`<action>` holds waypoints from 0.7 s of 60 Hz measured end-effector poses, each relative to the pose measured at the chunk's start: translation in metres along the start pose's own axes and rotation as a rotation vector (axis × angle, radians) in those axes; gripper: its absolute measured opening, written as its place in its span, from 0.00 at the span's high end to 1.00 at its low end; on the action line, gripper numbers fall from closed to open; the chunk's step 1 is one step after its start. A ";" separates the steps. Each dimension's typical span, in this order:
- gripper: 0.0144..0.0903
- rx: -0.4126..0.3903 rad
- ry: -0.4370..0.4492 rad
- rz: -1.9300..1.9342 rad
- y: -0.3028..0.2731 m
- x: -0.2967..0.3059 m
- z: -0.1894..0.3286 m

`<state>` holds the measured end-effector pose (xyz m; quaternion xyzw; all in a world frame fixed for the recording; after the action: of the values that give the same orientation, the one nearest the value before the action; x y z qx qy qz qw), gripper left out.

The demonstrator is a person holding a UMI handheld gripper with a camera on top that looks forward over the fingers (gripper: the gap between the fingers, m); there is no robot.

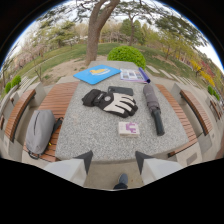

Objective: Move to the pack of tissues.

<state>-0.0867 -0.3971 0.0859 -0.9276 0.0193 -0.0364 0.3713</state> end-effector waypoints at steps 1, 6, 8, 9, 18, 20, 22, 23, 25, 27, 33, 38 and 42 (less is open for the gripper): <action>0.08 -0.001 0.001 0.000 0.000 0.003 0.003; 0.08 -0.008 0.005 0.001 -0.003 0.014 0.020; 0.08 -0.011 0.006 -0.002 -0.005 0.017 0.027; 0.08 -0.012 0.005 -0.003 -0.005 0.019 0.031; 0.08 -0.013 -0.001 -0.016 -0.014 0.031 0.069; 0.08 -0.014 -0.003 -0.016 -0.017 0.031 0.078; 0.08 -0.016 -0.005 -0.016 -0.019 0.032 0.086; 0.08 -0.016 -0.005 -0.015 -0.020 0.033 0.090; 0.08 -0.017 -0.006 -0.015 -0.022 0.034 0.099; 0.08 -0.020 -0.010 -0.016 -0.023 0.035 0.107; 0.08 -0.021 -0.016 -0.021 -0.028 0.035 0.126; 0.08 -0.023 -0.017 -0.025 -0.032 0.036 0.137; 0.08 -0.023 -0.017 -0.026 -0.033 0.036 0.140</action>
<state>-0.0389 -0.2787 0.0097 -0.9323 0.0043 -0.0331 0.3601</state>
